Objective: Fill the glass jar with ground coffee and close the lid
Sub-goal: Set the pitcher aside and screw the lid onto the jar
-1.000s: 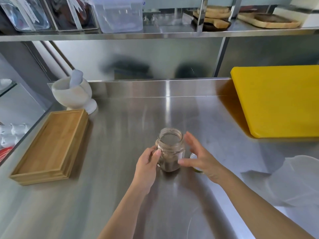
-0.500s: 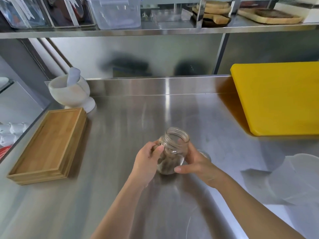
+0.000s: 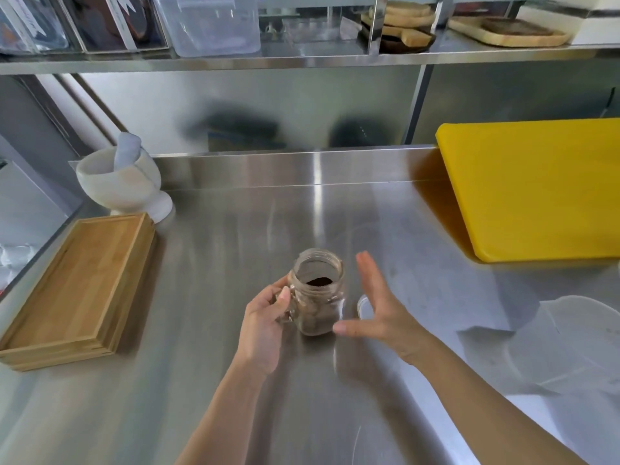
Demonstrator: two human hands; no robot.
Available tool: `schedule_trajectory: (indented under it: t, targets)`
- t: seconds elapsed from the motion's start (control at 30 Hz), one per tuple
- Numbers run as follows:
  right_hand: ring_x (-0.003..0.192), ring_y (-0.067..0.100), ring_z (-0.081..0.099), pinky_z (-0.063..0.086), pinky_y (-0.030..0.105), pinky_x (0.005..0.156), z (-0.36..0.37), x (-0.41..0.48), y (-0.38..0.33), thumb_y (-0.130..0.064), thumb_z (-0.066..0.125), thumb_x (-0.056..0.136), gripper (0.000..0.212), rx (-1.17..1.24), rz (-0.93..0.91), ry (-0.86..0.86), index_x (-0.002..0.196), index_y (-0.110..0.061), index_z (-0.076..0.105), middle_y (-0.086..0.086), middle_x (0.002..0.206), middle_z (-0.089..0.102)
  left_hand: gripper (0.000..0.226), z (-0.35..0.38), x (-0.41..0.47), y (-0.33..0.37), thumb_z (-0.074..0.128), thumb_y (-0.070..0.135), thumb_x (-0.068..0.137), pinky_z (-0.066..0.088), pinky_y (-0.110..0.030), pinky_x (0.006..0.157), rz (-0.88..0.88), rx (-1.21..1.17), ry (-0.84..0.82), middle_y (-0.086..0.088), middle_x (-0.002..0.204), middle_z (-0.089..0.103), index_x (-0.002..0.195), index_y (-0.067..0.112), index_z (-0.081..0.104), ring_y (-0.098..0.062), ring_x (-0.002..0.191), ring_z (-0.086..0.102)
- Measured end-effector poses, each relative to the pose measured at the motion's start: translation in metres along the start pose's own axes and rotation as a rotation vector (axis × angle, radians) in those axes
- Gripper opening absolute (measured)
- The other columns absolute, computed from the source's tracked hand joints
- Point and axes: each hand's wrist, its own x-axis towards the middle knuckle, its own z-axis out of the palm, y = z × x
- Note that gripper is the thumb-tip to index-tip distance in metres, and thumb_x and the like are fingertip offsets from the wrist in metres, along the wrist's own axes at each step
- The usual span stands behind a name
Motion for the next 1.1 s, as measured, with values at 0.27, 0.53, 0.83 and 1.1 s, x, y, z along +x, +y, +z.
schedule_trajectory:
  t: [0.27,0.53,0.83,1.1]
  targets:
    - [0.134,-0.012,0.01,0.015,0.018,0.111,0.013,0.0,0.001,-0.02,0.087,0.06,0.122,-0.041,-0.008,-0.018,0.146,-0.033,0.0,-0.018,0.153,0.01,0.029,0.002,0.001,0.003,0.054,0.017,0.08,0.042,-0.028,0.069,0.036,-0.04,0.047,0.003,0.08,0.072,0.103,0.004,0.064,-0.01,0.071,0.062]
    - [0.137,-0.006,0.016,0.022,0.018,0.109,0.019,-0.001,0.004,-0.028,0.086,0.052,0.131,0.0,-0.003,-0.077,0.148,-0.031,-0.003,-0.014,0.155,0.015,0.017,0.007,0.003,0.001,0.052,0.02,0.077,0.037,-0.03,0.063,0.026,-0.05,0.037,0.005,0.065,0.067,0.084,0.01,0.064,-0.01,0.058,0.056]
    - [0.139,-0.004,-0.005,0.008,0.034,0.119,0.017,-0.006,0.019,-0.035,0.087,0.06,0.133,-0.151,0.027,-0.124,0.146,-0.034,-0.014,-0.024,0.15,-0.008,0.032,0.002,0.008,-0.002,0.049,0.007,0.086,0.036,-0.025,0.061,0.027,-0.099,0.094,0.005,0.058,0.061,0.061,0.016,0.068,-0.009,0.055,0.05]
    - [0.133,-0.005,0.013,0.015,0.019,0.107,0.009,-0.01,0.019,-0.036,0.078,0.074,0.102,-0.266,0.013,0.051,0.148,-0.032,0.009,-0.02,0.148,0.014,0.053,0.002,0.007,-0.001,0.036,0.001,0.092,0.03,-0.029,0.062,0.019,-0.177,0.07,0.008,0.056,0.059,0.049,0.02,0.06,-0.009,0.054,0.047]
